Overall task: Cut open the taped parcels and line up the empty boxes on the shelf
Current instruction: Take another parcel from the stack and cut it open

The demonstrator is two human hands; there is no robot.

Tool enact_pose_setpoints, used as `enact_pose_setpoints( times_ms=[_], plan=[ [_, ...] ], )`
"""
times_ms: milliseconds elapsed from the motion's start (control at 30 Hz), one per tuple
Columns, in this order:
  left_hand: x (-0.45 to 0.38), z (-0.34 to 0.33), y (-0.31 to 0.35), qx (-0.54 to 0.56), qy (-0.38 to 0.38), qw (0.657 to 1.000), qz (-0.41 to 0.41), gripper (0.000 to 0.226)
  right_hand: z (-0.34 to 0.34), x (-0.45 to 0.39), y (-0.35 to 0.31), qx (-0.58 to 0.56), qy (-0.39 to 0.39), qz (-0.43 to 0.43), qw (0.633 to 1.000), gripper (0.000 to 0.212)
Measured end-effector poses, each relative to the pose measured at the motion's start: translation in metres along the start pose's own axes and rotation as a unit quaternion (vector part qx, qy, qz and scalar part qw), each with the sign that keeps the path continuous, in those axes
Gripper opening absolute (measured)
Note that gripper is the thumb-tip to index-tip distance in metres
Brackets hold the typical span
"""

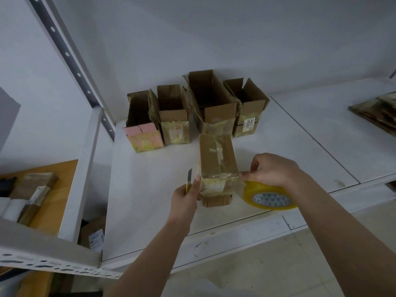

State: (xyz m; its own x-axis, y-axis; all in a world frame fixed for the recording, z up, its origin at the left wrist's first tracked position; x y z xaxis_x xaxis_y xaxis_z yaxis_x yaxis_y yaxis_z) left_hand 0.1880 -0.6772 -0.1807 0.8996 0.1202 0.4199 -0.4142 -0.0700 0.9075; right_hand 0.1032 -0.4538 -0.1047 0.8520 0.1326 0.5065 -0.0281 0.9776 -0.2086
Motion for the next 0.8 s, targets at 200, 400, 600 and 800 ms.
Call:
enact_pose_setpoints(
  times_ms=[200, 400, 600, 800],
  plan=[
    [0.003, -0.030, -0.034, 0.156, -0.090, 0.977, 0.116, 0.044, 0.001, 0.001, 0.006, -0.015, -0.001, -0.011, 1.000, 0.054],
    [0.000, -0.018, -0.025, 0.112, -0.101, 0.983, 0.102, 0.037, 0.002, 0.007, 0.010, -0.031, 0.003, -0.018, 0.999, 0.055],
    [0.008, 0.017, 0.093, -0.085, -0.034, 0.989, -0.113, 0.038, -0.008, 0.012, -0.008, -0.029, -0.022, 0.002, 0.999, 0.054],
    [0.018, -0.076, 0.142, -0.277, -0.192, 0.919, -0.204, 0.050, -0.014, 0.010, -0.014, -0.065, -0.051, 0.028, 0.996, 0.060]
  ],
)
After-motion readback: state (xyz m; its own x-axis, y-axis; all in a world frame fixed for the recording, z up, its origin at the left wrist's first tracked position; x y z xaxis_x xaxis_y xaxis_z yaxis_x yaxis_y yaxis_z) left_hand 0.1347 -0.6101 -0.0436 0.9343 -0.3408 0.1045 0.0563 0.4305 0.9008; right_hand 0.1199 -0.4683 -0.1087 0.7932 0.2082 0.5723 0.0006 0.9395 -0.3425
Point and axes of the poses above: each hand's wrist, its own x-axis away from the middle knuckle, its own z-axis out of the back of the hand, y = z × x, the point moved 10 cm from there along -x, towards the middle knuckle, and after that the axes turned 10 degrees about -y, right-handed, at the moved point
